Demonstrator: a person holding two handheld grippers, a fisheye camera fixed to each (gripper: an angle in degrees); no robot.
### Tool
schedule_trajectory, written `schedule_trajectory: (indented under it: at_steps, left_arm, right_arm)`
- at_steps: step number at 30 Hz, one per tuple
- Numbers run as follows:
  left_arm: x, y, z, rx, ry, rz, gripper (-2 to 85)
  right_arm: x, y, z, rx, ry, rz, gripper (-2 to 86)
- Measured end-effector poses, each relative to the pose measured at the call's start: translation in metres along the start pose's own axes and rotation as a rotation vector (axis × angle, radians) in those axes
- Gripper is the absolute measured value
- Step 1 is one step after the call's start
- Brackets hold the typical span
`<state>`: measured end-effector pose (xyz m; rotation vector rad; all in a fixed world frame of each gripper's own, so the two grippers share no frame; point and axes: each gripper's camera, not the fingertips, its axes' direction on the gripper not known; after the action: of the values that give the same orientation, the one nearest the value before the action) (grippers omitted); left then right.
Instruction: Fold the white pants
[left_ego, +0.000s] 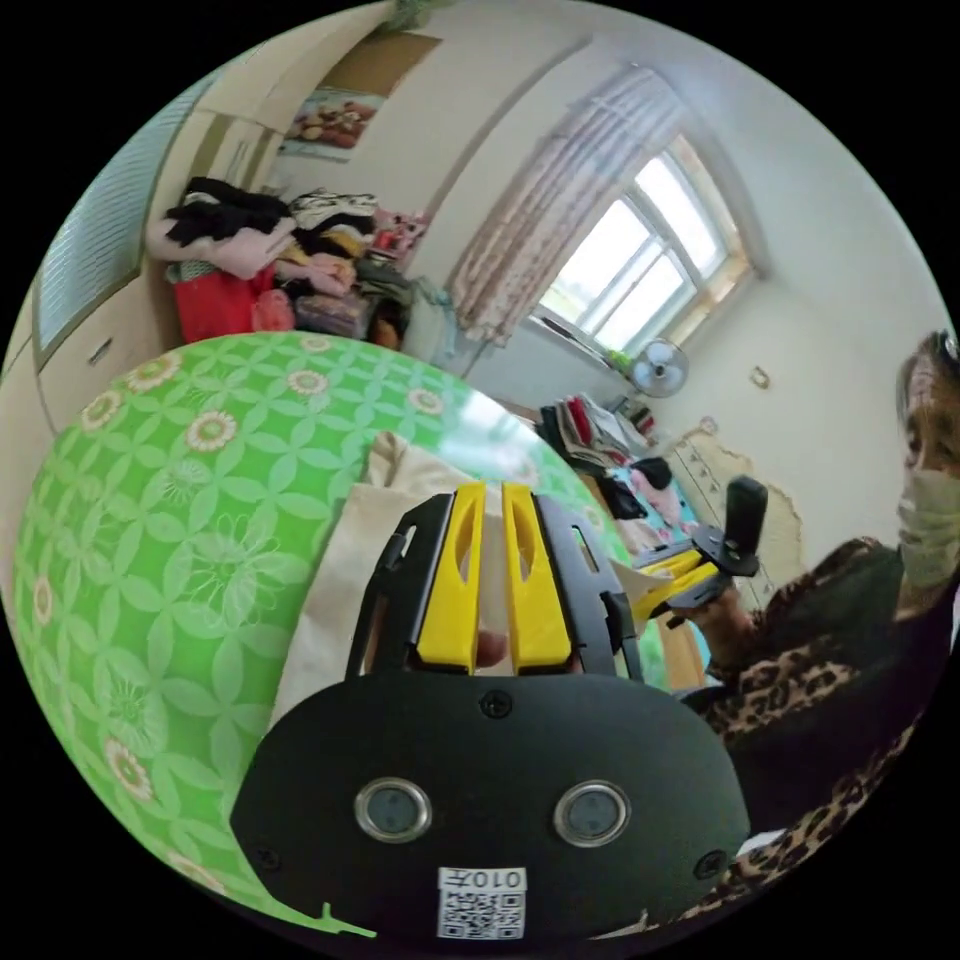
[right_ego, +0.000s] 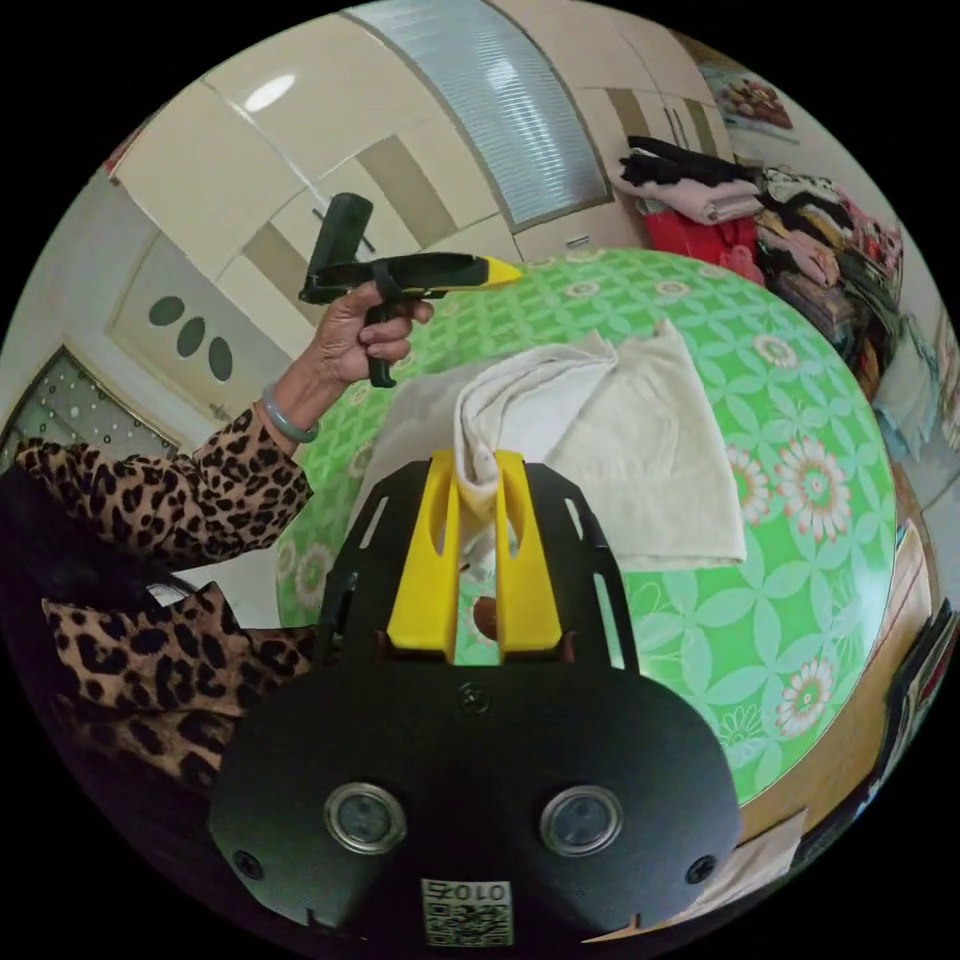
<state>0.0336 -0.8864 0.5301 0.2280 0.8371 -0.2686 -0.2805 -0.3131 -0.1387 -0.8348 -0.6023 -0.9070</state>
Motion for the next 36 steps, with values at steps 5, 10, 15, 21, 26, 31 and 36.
schedule_trajectory:
  at_steps: [5, 10, 15, 21, 26, 31, 36]
  left_arm:
    - [-0.006, -0.035, 0.019, -0.254, -0.001, 0.070, 10.2]
    - [-0.065, -0.049, 0.030, -0.292, 0.096, -0.360, 16.3]
    - [-0.068, -0.073, 0.063, -0.498, -0.080, -0.460, 21.8]
    - [-0.080, -0.086, 0.096, -0.658, -0.176, -0.536, 19.4]
    - [-0.077, -0.065, 0.059, -0.599, -0.224, -0.510, 7.0]
    - [-0.064, 0.017, -0.072, -0.226, -0.049, -0.634, 5.1]
    - [-0.031, 0.101, -0.175, 0.057, -0.031, -0.693, 4.5]
  right_arm:
    - [-0.022, -0.015, 0.018, -0.028, -0.002, -0.042, 6.6]
    - [-0.038, -0.026, 0.036, -0.048, 0.054, -0.075, 6.5]
    - [-0.037, -0.035, 0.053, -0.057, 0.020, -0.086, 6.4]
    - [-0.032, -0.046, 0.066, -0.054, -0.017, -0.116, 6.4]
    - [-0.025, -0.043, 0.066, -0.019, -0.140, -0.141, 6.2]
    - [-0.016, -0.031, 0.079, 0.051, -0.512, -0.144, 6.1]
    - [-0.035, -0.040, 0.101, 0.048, -0.684, -0.240, 6.2]
